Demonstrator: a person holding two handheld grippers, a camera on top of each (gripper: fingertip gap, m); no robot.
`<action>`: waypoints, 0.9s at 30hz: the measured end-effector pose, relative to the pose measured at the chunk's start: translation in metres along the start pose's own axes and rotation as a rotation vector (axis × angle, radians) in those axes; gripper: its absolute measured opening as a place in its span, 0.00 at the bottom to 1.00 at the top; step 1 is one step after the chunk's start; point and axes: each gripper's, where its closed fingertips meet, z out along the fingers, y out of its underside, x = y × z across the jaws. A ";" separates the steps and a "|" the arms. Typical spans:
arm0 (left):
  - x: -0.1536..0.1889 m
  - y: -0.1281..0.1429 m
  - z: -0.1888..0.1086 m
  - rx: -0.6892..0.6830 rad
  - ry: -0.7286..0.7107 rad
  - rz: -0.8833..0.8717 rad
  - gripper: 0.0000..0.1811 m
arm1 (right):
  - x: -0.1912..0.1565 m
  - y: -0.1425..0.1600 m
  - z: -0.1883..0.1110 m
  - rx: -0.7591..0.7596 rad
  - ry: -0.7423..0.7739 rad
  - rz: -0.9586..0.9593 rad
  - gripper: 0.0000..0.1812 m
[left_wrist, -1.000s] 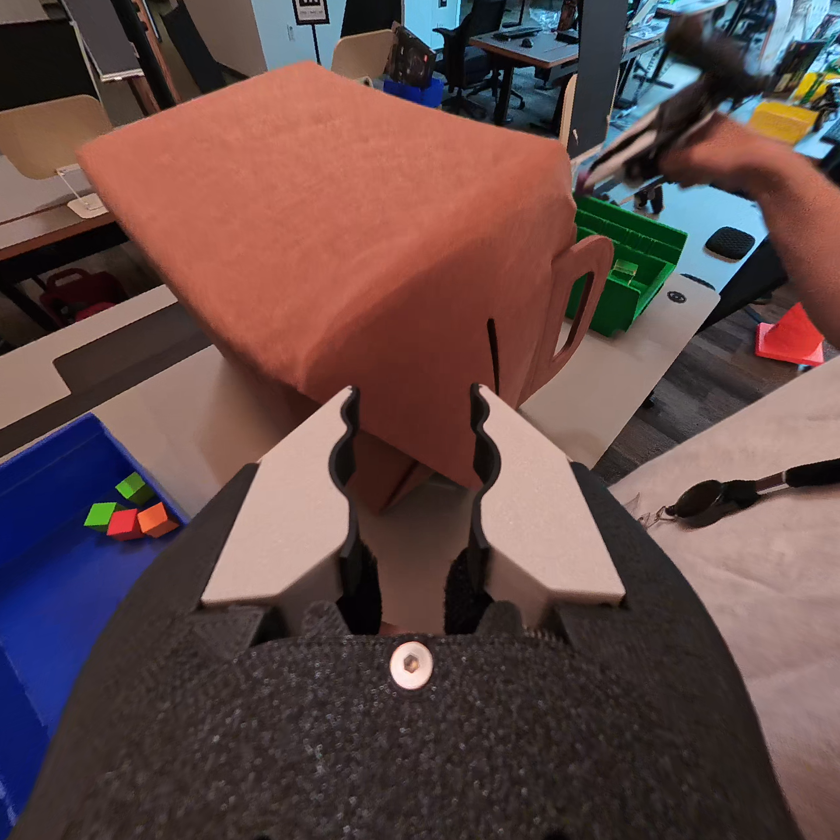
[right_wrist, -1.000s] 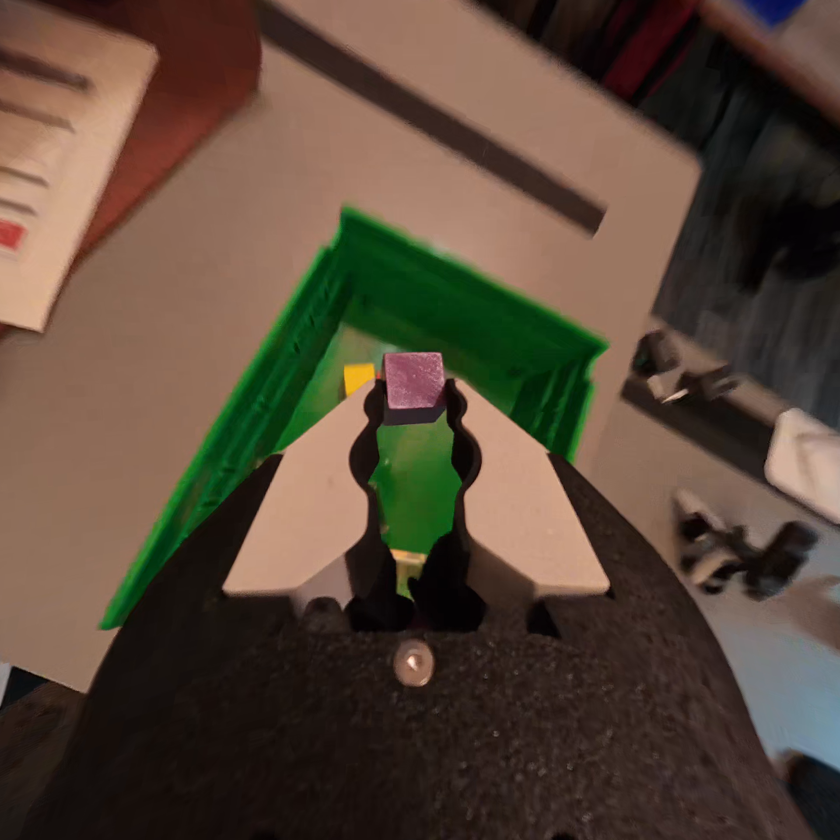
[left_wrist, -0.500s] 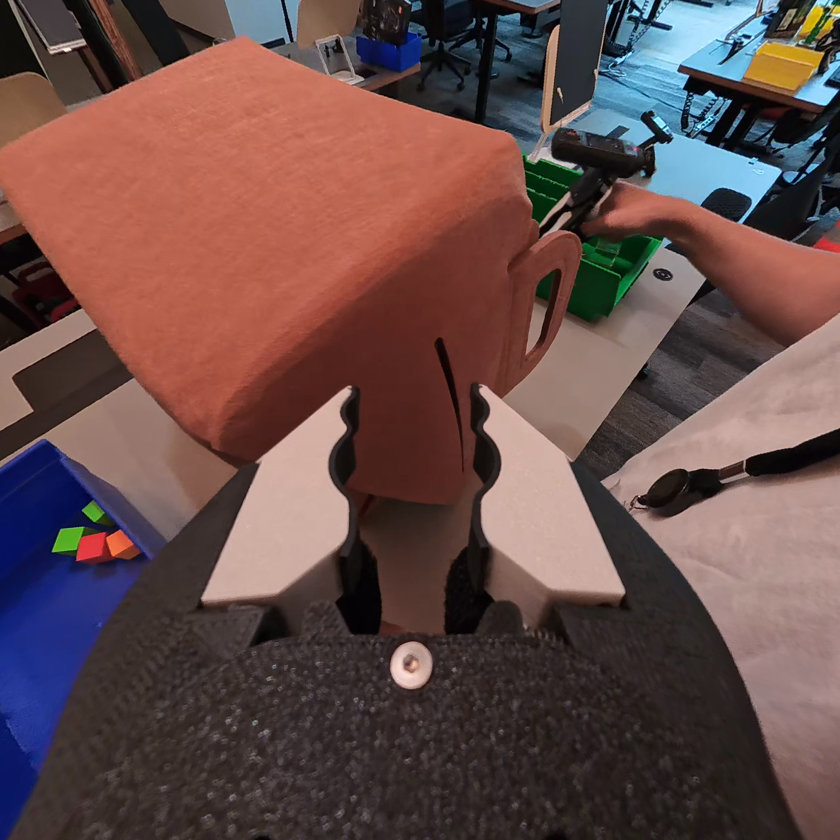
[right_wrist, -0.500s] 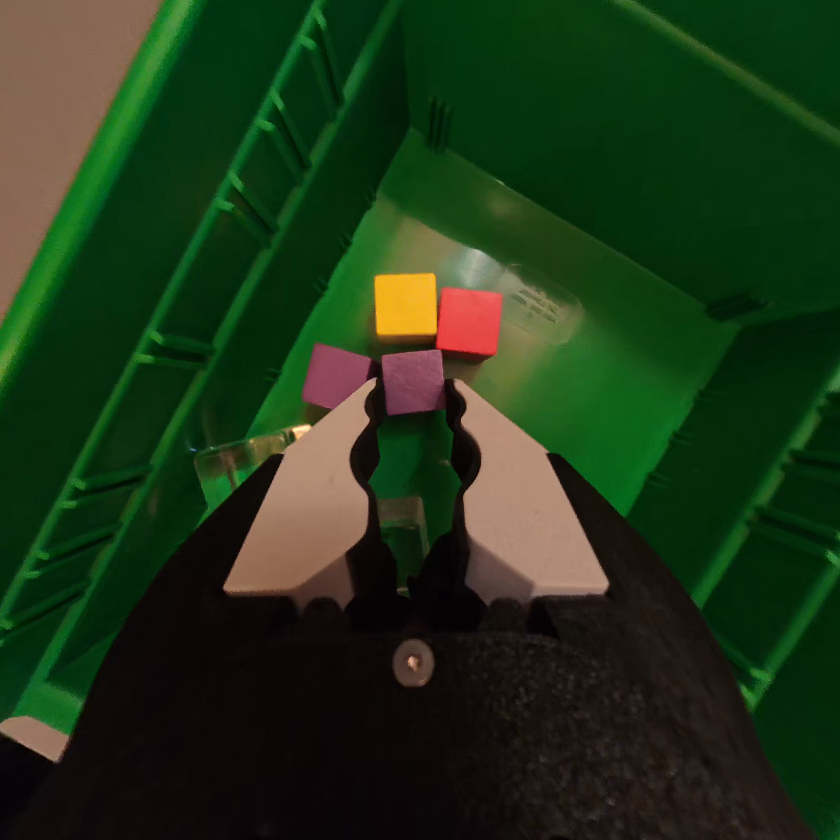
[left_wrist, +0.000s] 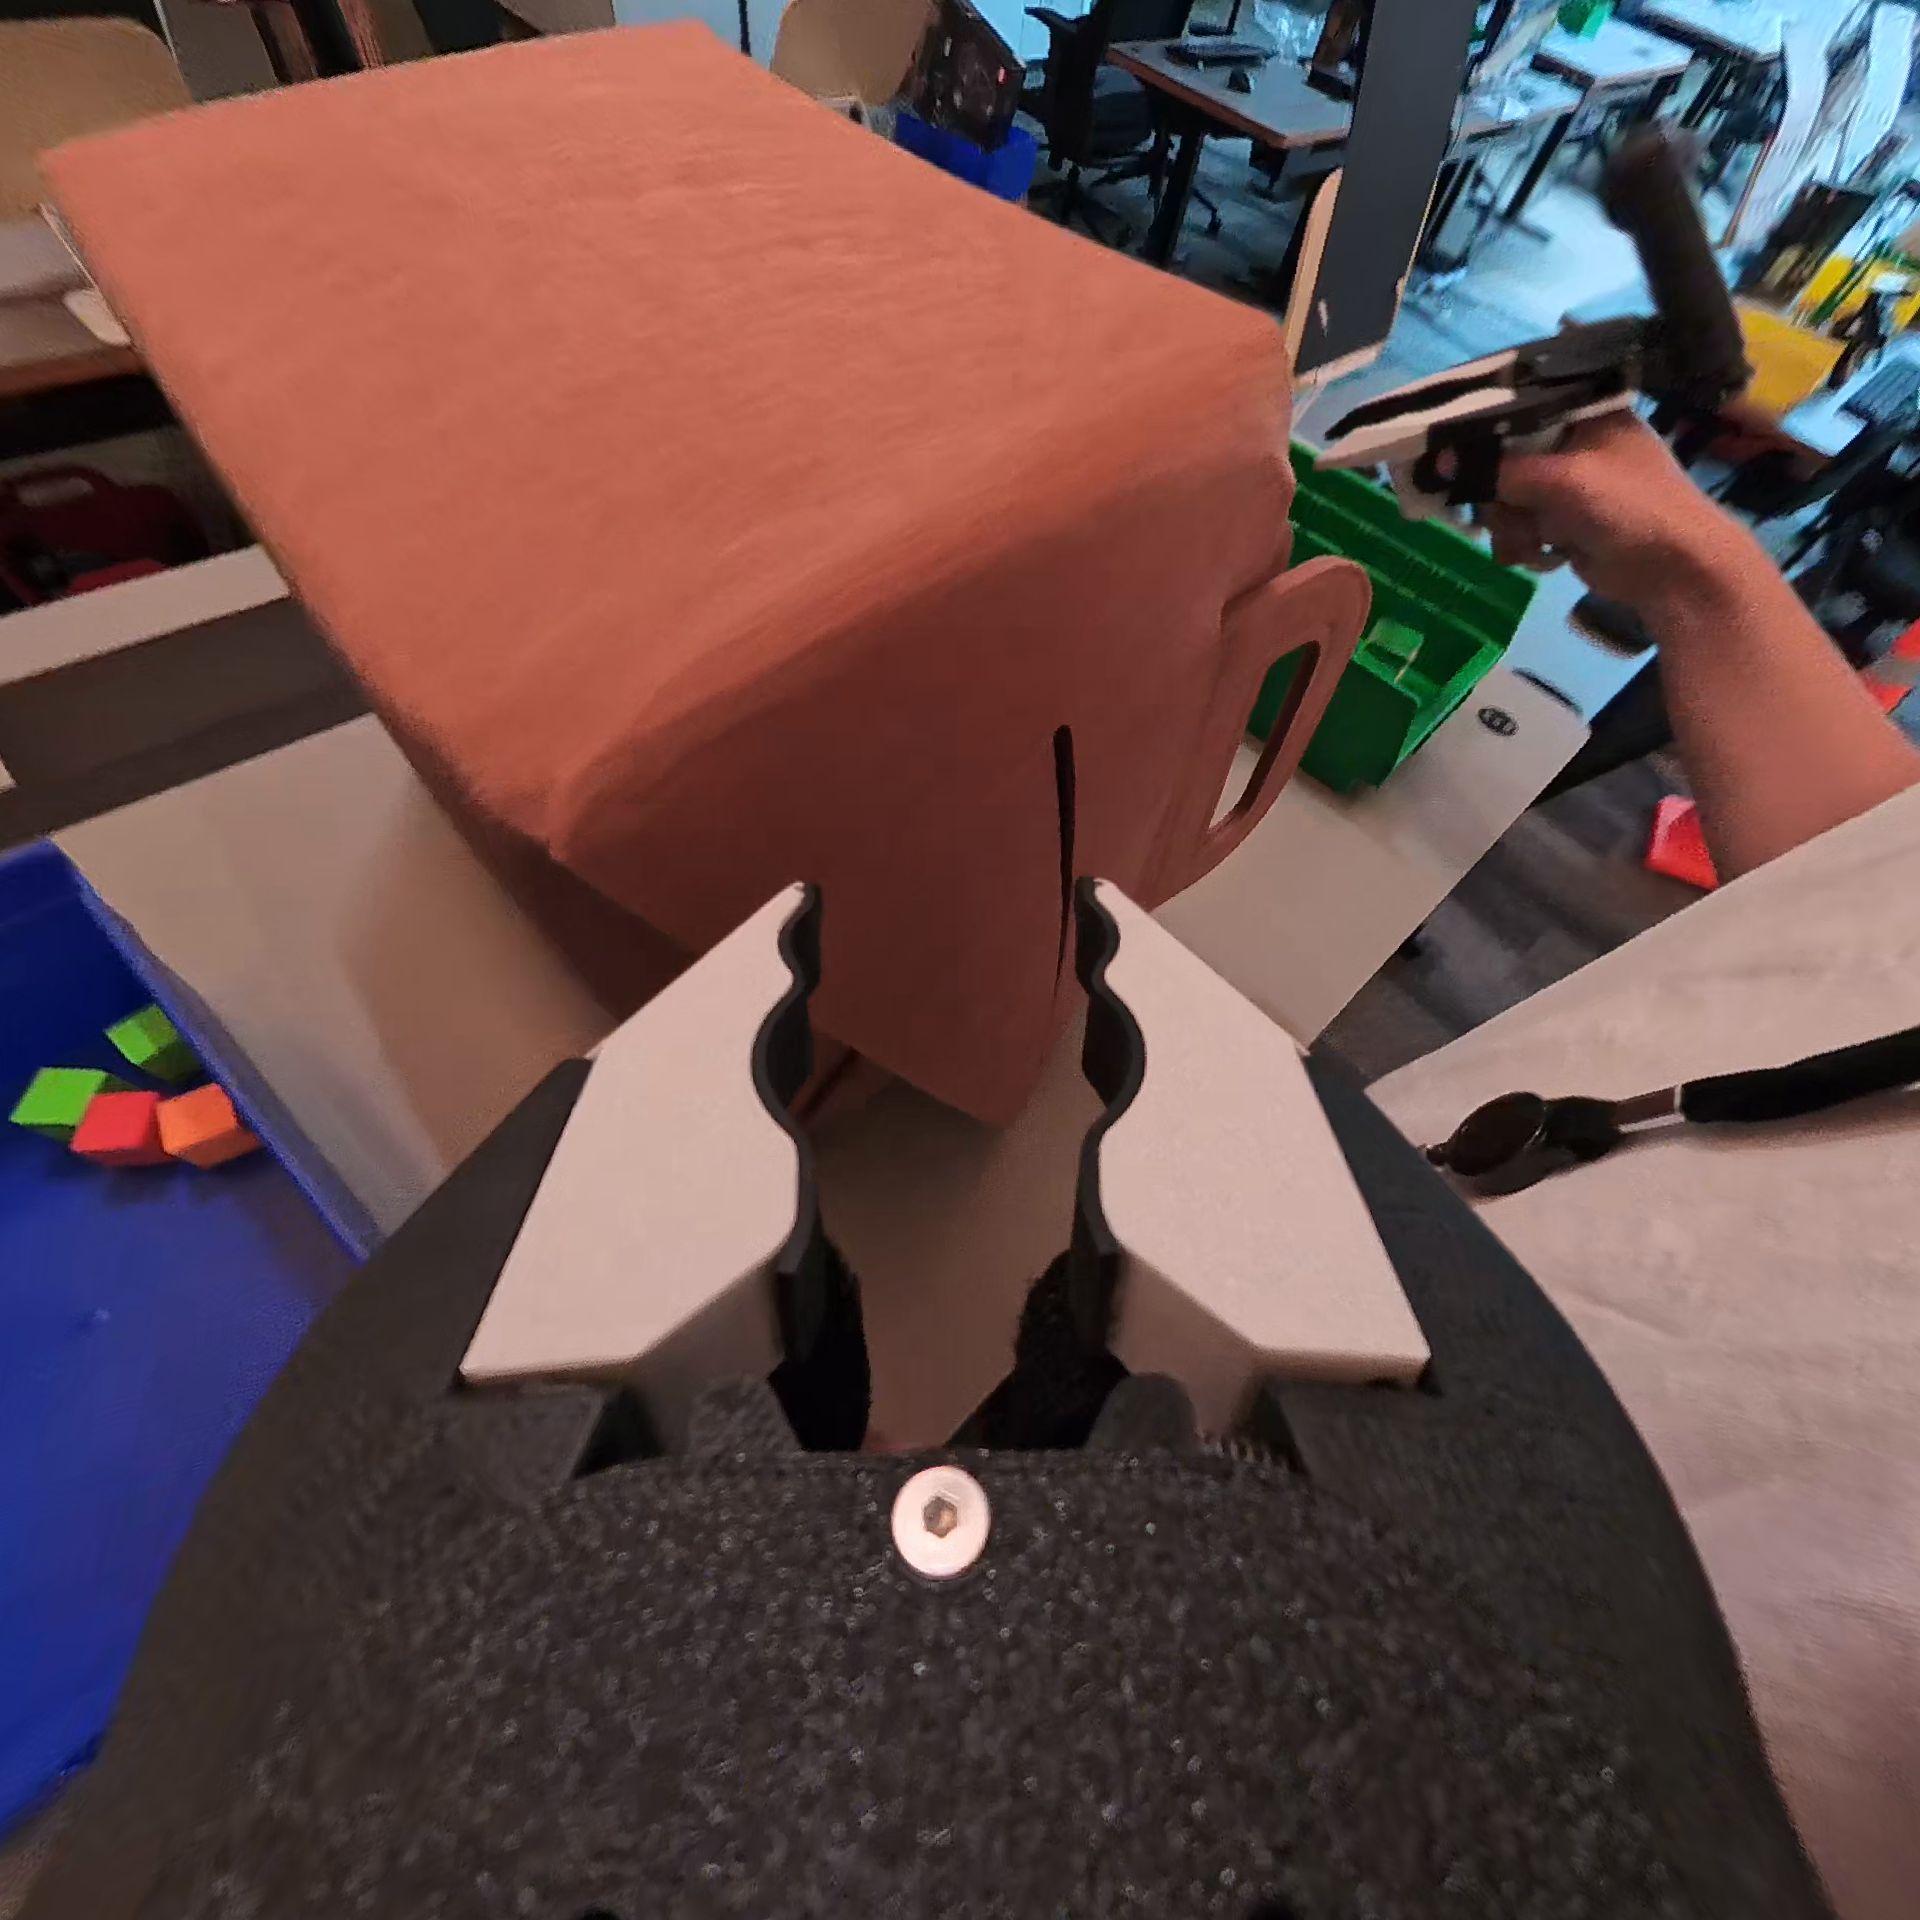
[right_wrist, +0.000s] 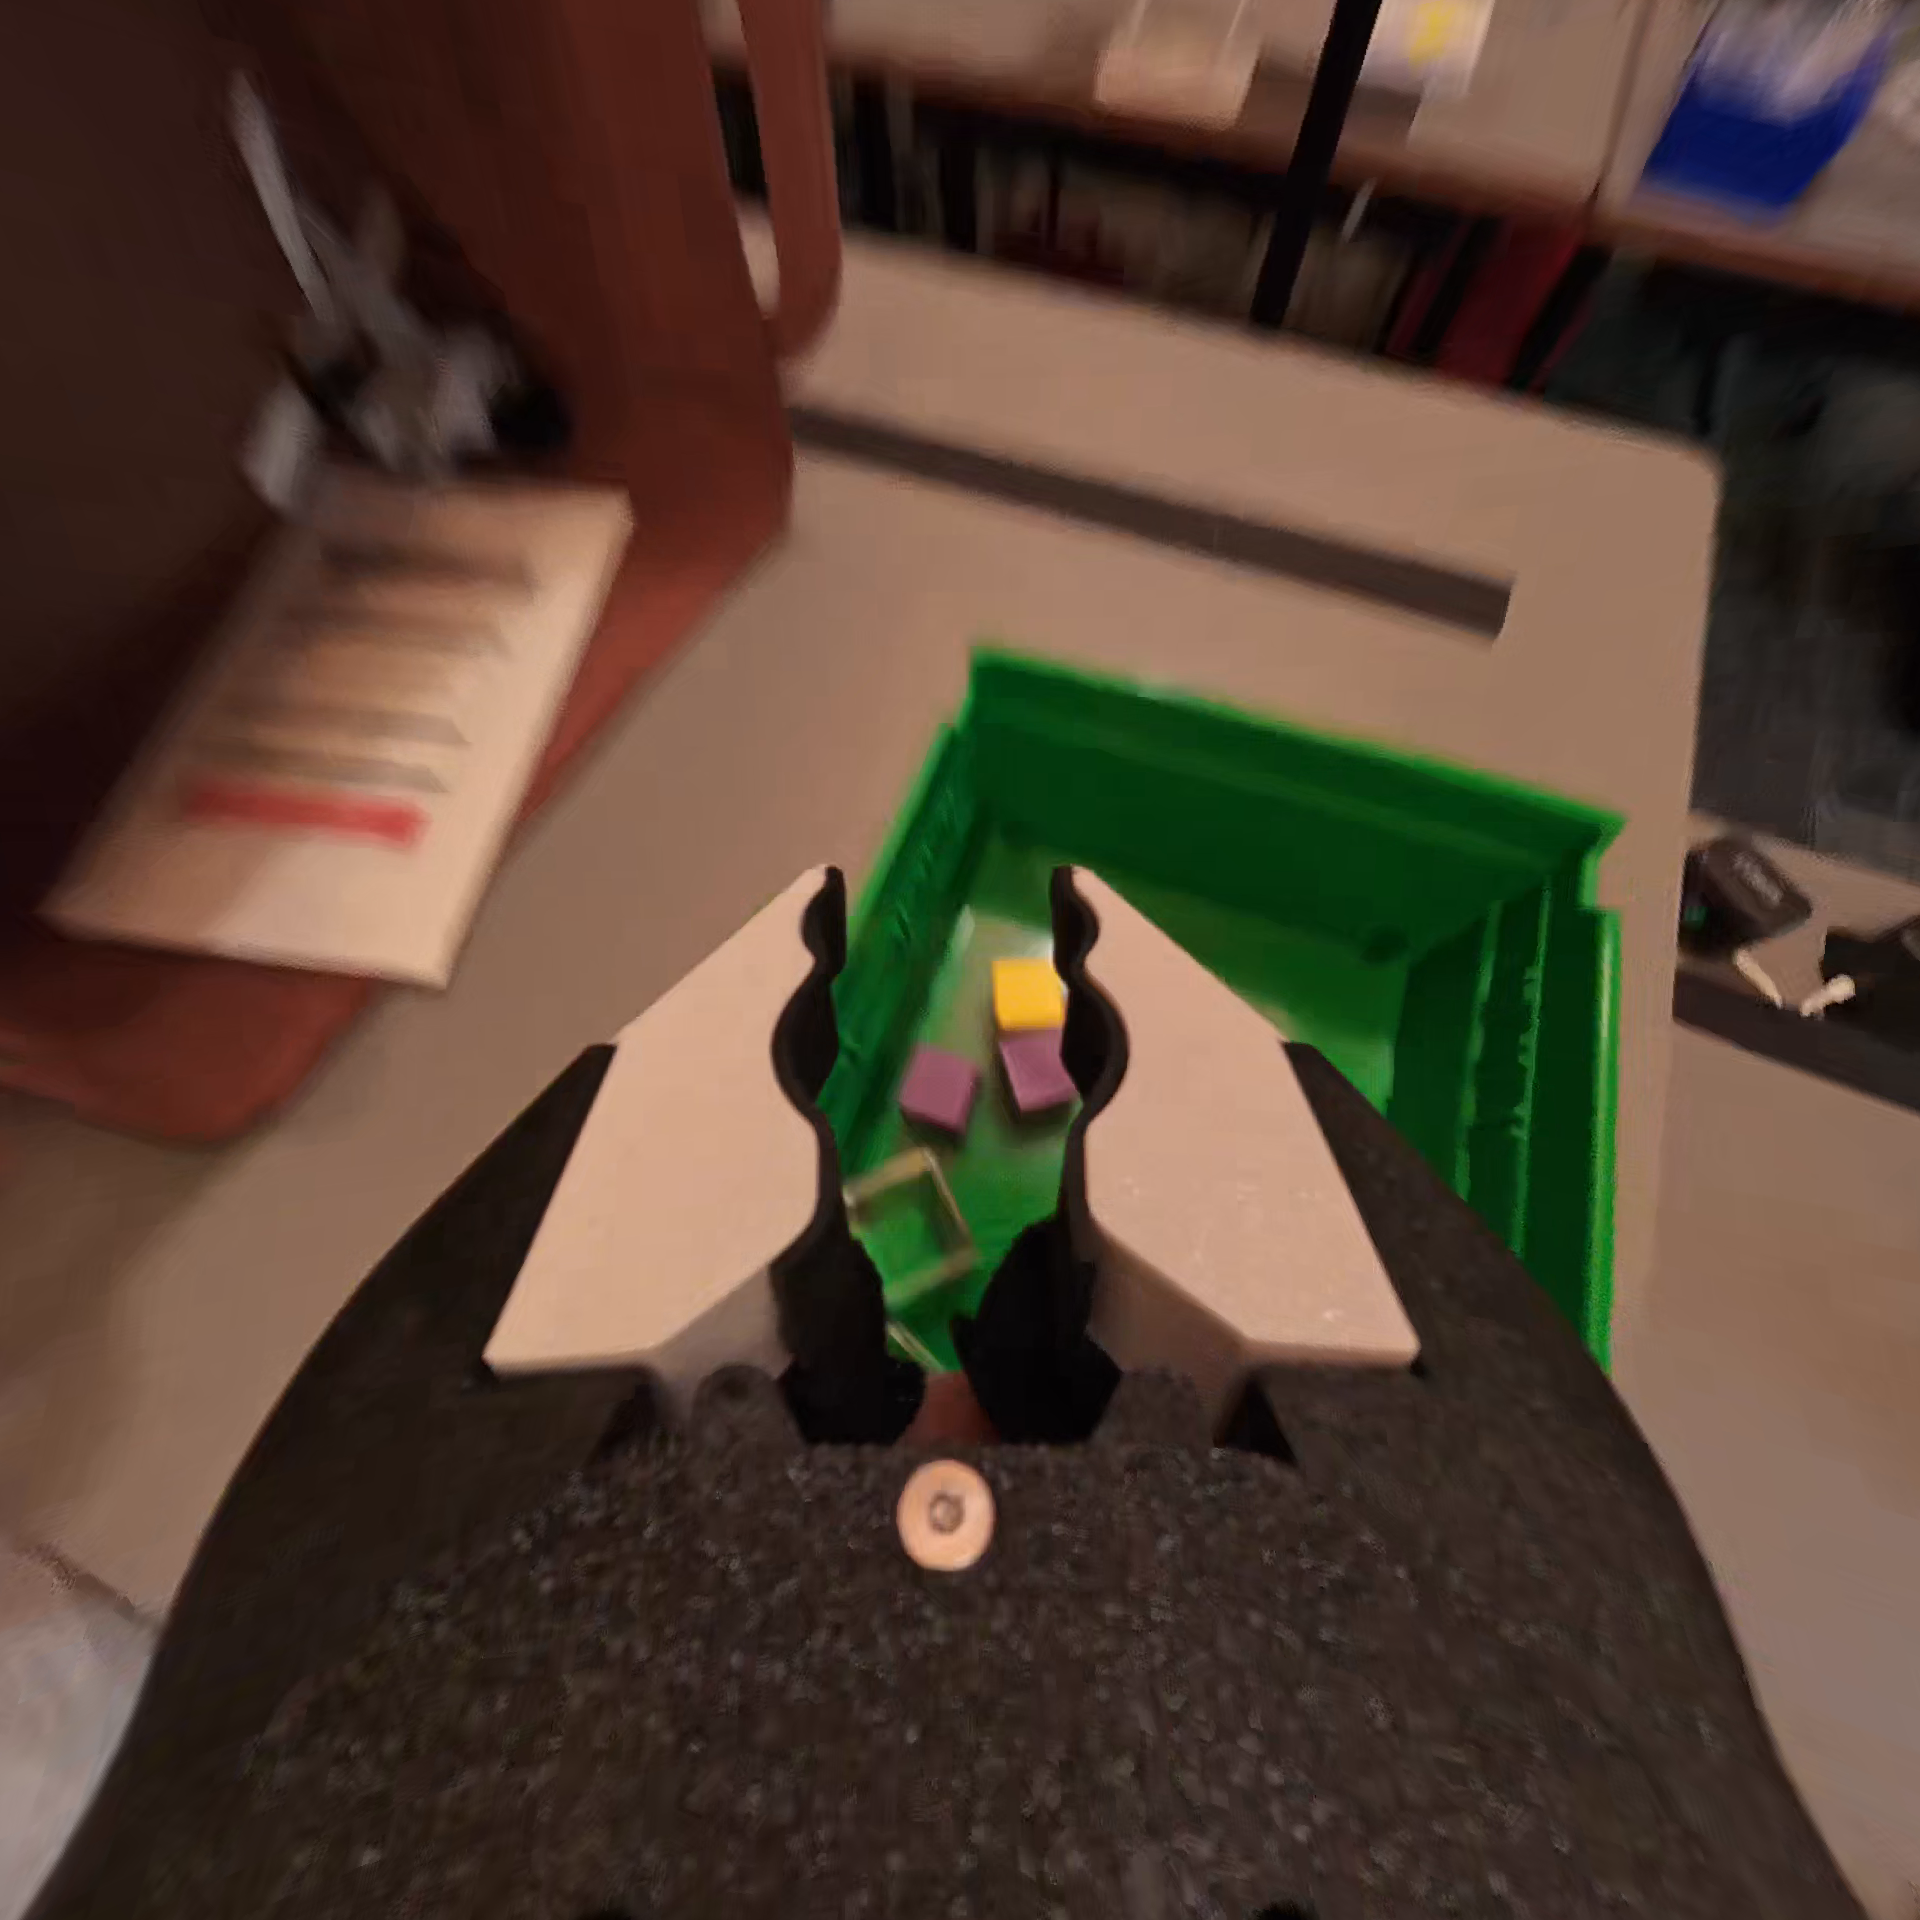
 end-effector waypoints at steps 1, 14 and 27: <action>-0.003 0.001 -0.001 0.009 0.003 -0.028 0.28 | -0.010 -0.019 -0.013 0.097 0.011 0.038 0.22; -0.089 0.055 -0.013 -0.067 -0.155 -0.136 0.28 | -0.127 0.030 -0.001 0.178 -0.092 0.247 0.27; -0.358 0.111 0.076 -0.555 -0.217 0.035 0.28 | -0.176 0.042 -0.008 0.141 -0.096 0.185 0.26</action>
